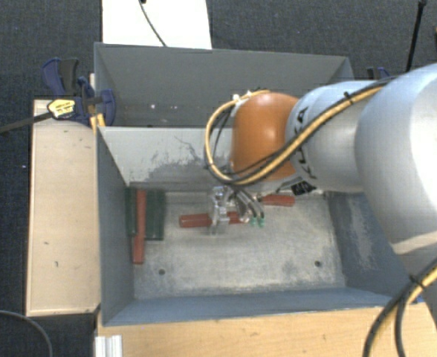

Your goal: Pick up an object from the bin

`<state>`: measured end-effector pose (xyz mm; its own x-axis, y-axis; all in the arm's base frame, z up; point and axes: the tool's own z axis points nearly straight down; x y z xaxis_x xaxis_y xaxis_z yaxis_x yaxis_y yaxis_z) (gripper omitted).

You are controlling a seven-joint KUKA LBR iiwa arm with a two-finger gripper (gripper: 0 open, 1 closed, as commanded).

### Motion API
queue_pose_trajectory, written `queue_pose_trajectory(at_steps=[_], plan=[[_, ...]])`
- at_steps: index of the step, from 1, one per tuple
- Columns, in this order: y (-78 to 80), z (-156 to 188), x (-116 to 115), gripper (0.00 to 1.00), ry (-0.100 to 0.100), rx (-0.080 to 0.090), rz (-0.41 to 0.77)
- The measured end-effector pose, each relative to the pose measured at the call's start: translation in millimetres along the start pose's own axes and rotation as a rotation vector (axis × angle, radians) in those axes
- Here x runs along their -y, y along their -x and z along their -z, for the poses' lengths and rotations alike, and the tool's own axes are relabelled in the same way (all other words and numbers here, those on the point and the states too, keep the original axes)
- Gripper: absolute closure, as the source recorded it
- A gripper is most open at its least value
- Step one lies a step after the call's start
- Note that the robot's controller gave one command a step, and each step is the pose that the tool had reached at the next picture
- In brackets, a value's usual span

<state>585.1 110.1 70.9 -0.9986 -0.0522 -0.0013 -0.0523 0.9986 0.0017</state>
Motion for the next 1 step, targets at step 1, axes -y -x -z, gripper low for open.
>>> queue_pose_trajectory(at_steps=[1], plan=[[-14.3,174.6,-9.0,1.00,0.001,0.009,0.002]])
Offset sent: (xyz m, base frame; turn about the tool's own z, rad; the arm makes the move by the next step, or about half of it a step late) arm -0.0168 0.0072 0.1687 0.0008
